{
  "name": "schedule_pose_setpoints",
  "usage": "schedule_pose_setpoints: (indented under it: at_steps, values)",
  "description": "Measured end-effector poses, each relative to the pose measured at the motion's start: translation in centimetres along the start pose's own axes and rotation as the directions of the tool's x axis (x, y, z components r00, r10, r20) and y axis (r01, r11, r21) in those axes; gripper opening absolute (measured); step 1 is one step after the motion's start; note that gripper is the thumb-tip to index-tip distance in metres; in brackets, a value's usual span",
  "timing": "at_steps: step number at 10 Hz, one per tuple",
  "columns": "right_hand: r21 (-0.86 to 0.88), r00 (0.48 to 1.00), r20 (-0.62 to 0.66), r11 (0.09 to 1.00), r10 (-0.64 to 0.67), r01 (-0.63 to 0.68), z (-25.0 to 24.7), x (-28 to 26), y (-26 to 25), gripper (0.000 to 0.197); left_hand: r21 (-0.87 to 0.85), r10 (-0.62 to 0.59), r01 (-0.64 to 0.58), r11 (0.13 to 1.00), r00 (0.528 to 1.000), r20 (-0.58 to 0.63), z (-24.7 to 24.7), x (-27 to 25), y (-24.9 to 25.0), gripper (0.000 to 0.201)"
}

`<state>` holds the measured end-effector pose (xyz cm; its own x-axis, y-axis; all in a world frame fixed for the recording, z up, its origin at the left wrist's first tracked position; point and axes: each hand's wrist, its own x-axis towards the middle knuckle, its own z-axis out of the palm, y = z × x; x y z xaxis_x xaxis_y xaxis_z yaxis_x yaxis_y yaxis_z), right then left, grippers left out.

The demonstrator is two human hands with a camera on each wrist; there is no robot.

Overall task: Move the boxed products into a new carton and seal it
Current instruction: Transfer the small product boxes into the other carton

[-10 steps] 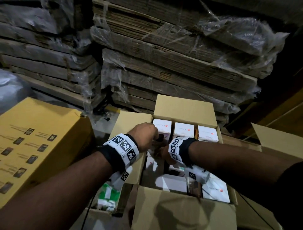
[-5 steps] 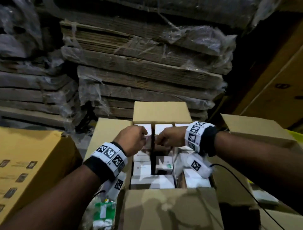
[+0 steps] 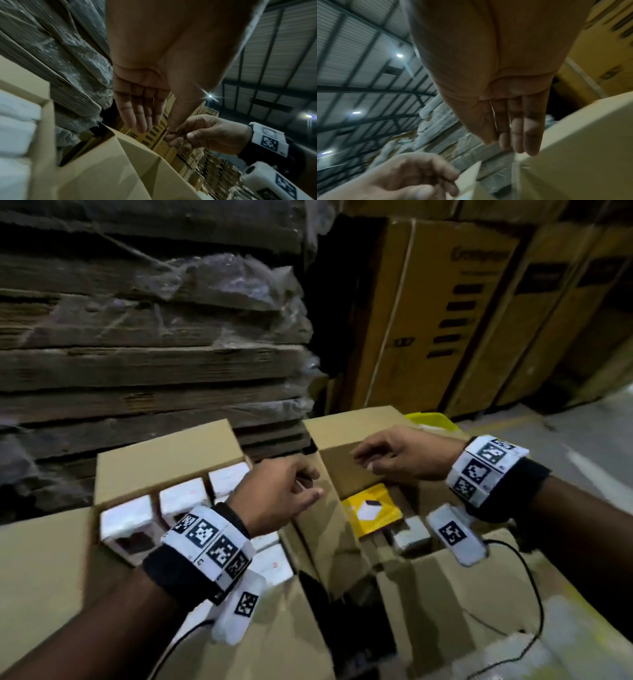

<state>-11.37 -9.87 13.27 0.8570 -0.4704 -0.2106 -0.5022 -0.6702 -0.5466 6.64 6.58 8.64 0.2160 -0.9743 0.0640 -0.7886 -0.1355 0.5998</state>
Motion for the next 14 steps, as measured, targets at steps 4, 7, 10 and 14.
schedule_pose_setpoints:
  at_steps: [4,7,10,14]
  values:
    - [-0.294,0.945,0.238,0.944,0.224,-0.150,3.6,6.6,13.8,0.031,0.227,-0.237,0.208,0.951,0.966,0.107,8.7,5.0,5.6,0.050]
    - [-0.443,0.903,0.246,0.869,0.353,-0.219,7.7,10.7,16.3,0.040,0.158,-0.337,0.318,0.935,0.935,0.113,9.5,3.9,4.9,0.053]
    - [-0.443,0.896,0.161,0.841,0.414,-0.309,11.2,10.8,19.5,0.058,0.090,-0.374,0.366,0.926,0.922,0.099,9.5,3.6,4.9,0.048]
    - [-0.531,0.825,0.370,0.826,0.428,-0.191,8.8,9.4,18.3,0.080,0.072,-0.351,0.346,0.935,0.934,0.070,9.7,3.7,4.7,0.043]
